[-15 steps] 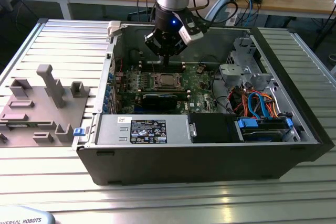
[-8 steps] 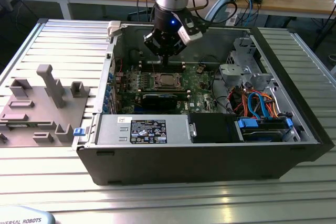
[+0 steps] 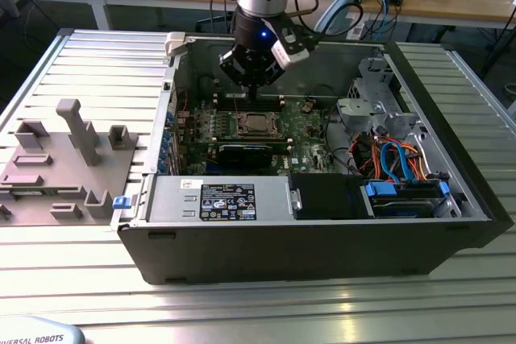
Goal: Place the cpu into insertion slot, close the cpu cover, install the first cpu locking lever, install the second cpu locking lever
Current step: 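Install the first cpu locking lever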
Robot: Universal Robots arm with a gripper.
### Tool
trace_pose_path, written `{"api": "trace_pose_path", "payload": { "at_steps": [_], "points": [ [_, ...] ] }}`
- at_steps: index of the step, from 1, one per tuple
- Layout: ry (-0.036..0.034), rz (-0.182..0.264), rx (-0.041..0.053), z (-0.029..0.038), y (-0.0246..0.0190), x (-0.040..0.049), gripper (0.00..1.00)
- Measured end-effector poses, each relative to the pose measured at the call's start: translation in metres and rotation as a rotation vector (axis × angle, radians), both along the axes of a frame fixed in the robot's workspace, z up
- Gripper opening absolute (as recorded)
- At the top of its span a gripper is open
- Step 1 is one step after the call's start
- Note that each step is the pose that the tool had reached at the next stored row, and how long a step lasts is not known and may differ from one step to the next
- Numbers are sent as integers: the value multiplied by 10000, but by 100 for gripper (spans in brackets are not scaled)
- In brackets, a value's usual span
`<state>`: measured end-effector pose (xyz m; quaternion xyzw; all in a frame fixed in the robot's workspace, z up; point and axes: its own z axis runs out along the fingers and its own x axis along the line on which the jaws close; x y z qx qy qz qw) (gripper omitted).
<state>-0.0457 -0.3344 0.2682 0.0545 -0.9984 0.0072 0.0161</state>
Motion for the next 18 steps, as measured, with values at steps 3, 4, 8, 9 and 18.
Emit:
{"api": "trace_pose_path", "payload": {
  "at_steps": [3, 4, 8, 9, 18],
  "points": [
    [0, 1, 0, -2, 0, -7, 11],
    [0, 0, 0, -2, 0, -9, 11],
    [0, -1, 1, -5, 0, -18, 11],
    [0, -1, 1, -5, 0, -20, 11],
    [0, 0, 1, -16, 0, -45, 11]
  ]
}}
